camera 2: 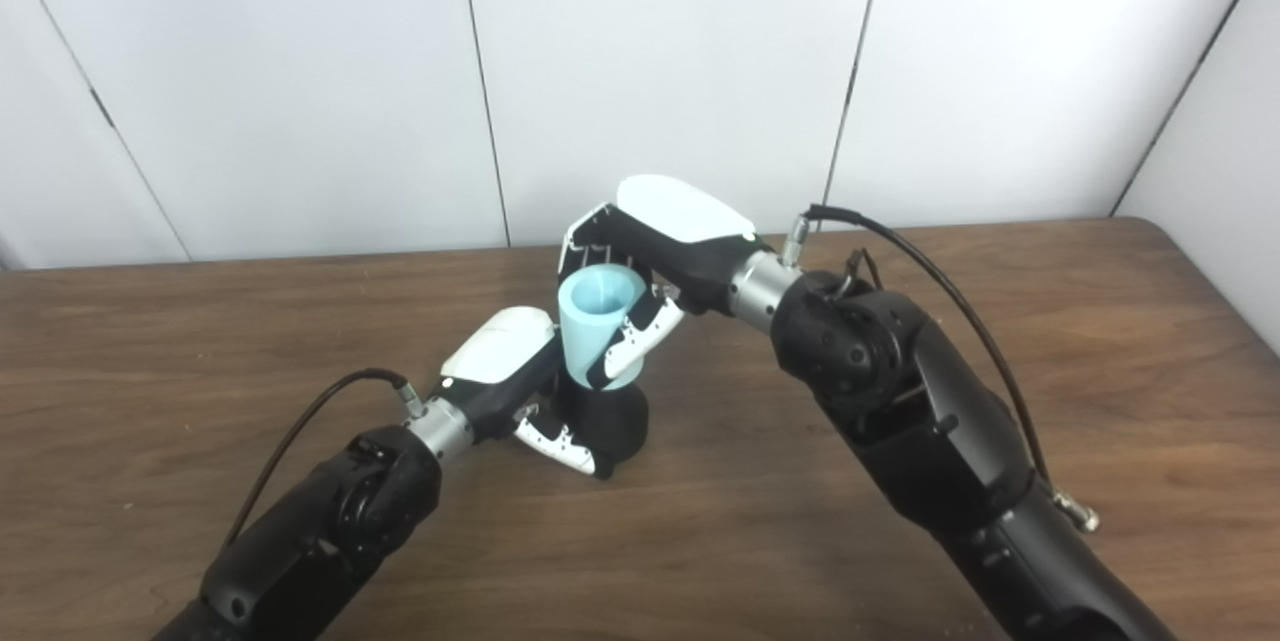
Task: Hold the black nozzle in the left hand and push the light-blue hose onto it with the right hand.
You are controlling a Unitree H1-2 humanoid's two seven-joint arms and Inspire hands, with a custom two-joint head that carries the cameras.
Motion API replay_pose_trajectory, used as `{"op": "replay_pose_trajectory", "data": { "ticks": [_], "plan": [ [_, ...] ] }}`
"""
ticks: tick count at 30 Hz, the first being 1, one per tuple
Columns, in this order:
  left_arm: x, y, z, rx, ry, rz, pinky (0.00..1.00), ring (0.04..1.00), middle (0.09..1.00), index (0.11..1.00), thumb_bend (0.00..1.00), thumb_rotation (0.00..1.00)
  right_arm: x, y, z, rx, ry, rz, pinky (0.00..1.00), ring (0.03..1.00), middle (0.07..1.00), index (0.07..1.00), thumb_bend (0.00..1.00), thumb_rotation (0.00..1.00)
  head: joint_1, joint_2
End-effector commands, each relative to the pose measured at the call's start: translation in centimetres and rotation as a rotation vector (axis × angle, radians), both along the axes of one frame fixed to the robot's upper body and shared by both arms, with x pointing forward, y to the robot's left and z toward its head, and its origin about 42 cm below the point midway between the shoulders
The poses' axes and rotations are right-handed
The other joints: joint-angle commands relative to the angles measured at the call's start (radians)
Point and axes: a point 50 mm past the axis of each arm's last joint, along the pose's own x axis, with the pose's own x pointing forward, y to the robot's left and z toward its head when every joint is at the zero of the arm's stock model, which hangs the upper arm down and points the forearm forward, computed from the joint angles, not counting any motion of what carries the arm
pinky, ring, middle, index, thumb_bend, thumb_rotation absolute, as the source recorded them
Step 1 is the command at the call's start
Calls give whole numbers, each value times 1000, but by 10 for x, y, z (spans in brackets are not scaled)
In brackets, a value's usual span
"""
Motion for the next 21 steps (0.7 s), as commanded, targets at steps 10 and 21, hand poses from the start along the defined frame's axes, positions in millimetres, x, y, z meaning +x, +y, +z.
{"op": "replay_pose_trajectory", "data": {
  "ticks": [10,21],
  "plan": [
    [-19,22,-55,186,163,33,323,380,405,495,523,0,-3,-12,-17,-21,73,-18,349,411,484,503,518,0,0,-1],
    [-19,19,-58,196,169,33,306,379,401,496,522,0,-14,-12,35,66,-106,16,698,929,973,951,972,195,-5,-5]
  ]
}}
